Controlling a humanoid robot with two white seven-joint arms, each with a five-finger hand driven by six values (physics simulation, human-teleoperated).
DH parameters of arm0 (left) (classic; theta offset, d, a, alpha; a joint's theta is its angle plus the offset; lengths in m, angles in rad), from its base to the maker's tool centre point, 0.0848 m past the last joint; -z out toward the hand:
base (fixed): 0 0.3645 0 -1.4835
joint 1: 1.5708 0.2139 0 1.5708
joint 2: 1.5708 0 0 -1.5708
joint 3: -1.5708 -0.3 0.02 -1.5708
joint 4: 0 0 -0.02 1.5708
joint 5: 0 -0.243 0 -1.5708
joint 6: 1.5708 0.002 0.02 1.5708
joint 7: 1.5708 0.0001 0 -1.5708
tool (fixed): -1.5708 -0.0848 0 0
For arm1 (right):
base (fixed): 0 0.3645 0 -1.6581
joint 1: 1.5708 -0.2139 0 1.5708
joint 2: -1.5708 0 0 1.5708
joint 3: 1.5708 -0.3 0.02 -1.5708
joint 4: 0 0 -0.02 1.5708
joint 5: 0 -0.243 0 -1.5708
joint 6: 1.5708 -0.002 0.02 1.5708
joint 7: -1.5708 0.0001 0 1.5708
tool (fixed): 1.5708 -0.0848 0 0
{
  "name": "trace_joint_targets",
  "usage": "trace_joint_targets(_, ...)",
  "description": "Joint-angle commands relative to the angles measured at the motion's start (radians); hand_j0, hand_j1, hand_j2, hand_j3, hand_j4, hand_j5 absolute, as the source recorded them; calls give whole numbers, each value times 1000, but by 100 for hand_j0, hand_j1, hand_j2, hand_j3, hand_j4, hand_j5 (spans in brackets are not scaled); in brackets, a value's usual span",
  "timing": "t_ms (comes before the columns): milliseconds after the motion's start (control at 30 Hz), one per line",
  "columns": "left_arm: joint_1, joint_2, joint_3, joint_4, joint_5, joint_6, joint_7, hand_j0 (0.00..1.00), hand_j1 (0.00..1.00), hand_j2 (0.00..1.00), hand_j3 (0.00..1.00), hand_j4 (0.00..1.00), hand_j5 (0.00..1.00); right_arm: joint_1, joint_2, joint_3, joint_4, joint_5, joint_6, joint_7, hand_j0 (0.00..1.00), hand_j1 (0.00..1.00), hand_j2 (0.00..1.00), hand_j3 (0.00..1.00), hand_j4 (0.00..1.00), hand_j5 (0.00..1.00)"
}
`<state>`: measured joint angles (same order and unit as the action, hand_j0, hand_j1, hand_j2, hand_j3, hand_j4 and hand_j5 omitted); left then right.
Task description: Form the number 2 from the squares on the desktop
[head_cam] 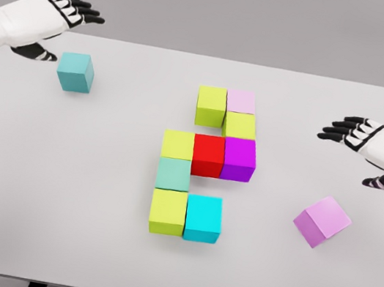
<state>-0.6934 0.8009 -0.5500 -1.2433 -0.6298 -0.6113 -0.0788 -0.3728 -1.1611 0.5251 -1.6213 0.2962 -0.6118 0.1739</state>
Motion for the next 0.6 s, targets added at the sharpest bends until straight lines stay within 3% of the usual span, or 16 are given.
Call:
trace_joint_targets(0,0,4,-5,13,7,0,1,100,100,100,100,100,100,0,0,0,0,0,1,-1,100,100,100,100,100,100)
trace_joint_targets(100,0,6,-7,24,9,0,2,100,100,100,100,100,100,0,0,-2,0,11,1,-4,100,100,100,100,100,100)
trace_joint_targets(200,-3,6,-28,27,12,0,2,100,100,100,100,100,100,0,9,3,6,-91,1,-45,100,100,100,100,100,100)
trace_joint_targets(300,-9,3,-54,48,13,0,2,100,100,100,100,100,100,-28,-3,12,1,-95,1,-33,100,100,100,100,100,100)
trace_joint_targets(333,-12,3,-56,54,12,0,2,100,100,100,100,100,100,-84,-18,52,1,-57,1,18,100,100,100,100,100,100)
trace_joint_targets(400,-21,-9,-73,90,9,0,2,100,100,100,100,100,100,-127,-51,122,-25,-34,1,101,100,100,100,100,100,100)
trace_joint_targets(500,-77,-16,-142,143,9,0,1,100,100,100,100,100,100,-135,-158,154,-141,-12,1,138,100,100,100,100,100,100)
trace_joint_targets(567,-77,-16,-149,154,9,0,1,100,100,100,100,100,100,-141,-175,181,-146,-15,1,139,100,100,100,100,100,100)
